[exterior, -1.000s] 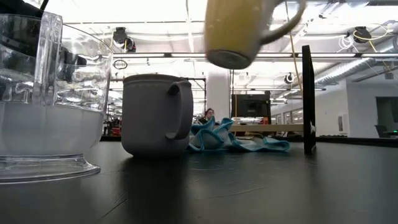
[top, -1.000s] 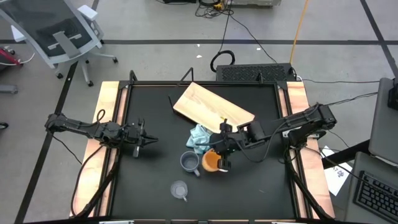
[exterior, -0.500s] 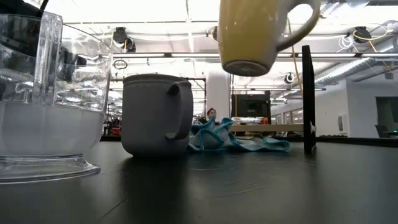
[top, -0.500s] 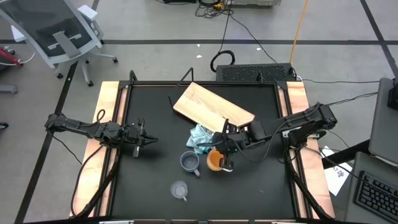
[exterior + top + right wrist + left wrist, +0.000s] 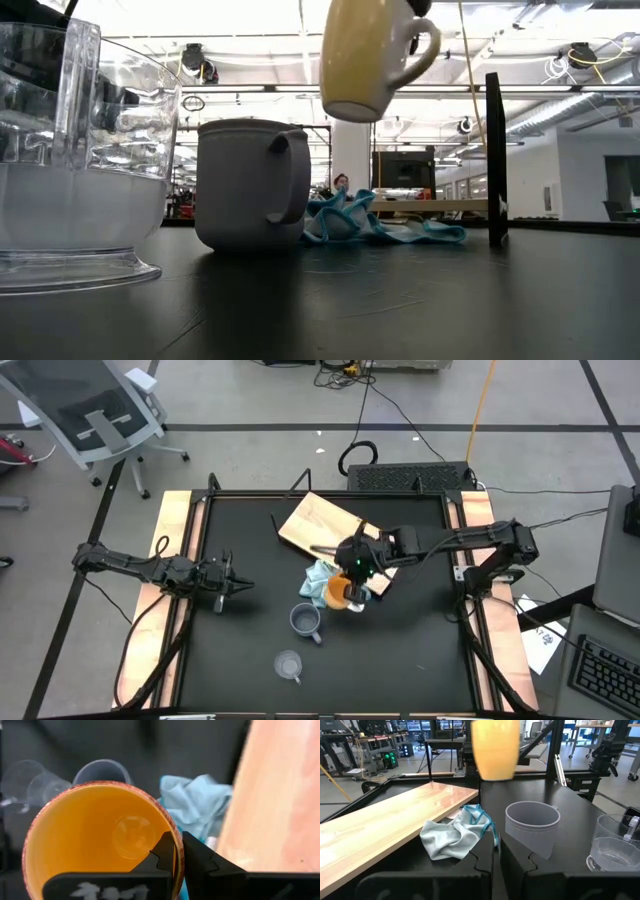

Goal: Stack small to large cups/mugs on shelf
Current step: Put the orange mug on the shelf

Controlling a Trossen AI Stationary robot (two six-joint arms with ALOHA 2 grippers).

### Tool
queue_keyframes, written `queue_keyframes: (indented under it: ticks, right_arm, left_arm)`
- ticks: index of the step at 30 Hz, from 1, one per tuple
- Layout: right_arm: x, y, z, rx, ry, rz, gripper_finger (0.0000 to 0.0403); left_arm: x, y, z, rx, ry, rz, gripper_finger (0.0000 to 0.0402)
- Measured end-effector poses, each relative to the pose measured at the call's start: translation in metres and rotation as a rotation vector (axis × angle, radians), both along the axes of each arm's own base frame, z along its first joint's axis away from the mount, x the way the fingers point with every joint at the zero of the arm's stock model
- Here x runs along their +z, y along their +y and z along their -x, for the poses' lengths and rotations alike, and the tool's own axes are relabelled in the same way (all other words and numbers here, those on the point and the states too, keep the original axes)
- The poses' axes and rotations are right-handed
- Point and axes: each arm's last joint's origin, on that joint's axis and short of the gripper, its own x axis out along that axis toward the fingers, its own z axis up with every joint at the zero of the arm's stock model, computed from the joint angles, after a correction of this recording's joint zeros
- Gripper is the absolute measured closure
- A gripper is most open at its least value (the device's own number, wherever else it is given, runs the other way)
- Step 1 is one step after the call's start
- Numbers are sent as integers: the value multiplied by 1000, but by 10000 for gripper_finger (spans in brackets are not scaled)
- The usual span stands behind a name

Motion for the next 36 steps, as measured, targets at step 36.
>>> queue_keyframes:
  ticks: [36]
  right_arm:
    - [-14,-174,-60,-318,139,39,395]
  left_arm:
    - [0,0,0,-1,2,-25,371]
